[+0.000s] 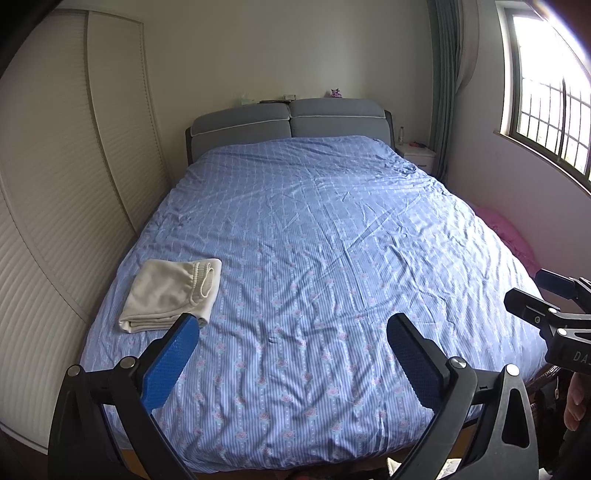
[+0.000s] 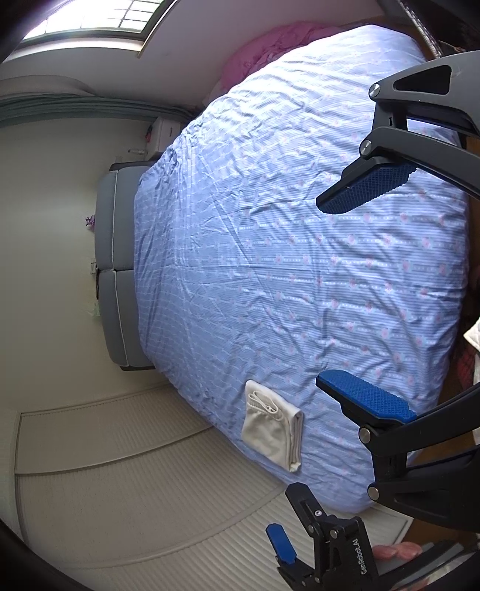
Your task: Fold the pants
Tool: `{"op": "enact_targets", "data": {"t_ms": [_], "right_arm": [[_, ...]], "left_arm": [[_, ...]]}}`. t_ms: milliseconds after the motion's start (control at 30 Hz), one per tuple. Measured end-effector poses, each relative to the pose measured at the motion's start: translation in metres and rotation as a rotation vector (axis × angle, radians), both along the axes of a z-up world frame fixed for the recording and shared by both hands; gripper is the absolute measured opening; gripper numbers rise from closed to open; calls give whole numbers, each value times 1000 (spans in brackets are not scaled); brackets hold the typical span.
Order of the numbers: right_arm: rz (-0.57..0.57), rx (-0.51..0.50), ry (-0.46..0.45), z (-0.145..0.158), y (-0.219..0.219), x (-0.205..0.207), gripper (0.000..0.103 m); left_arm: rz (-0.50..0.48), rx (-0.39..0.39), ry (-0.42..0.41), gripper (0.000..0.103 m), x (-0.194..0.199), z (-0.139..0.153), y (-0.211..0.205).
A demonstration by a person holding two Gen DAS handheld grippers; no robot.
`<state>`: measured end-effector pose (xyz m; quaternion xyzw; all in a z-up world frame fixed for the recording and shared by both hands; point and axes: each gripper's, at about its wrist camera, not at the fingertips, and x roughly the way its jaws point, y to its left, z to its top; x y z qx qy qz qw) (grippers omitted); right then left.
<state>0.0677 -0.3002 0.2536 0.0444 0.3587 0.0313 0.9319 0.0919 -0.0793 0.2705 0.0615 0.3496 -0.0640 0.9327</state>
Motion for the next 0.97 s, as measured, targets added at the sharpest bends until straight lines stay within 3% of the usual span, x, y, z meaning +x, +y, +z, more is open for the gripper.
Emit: {"op": "enact_targets", "data": {"t_ms": [967], "right_arm": [[-18, -6, -24, 8, -14, -2, 87]], "left_arm": [[-18, -24, -13, 103, 0, 10, -21]]}}
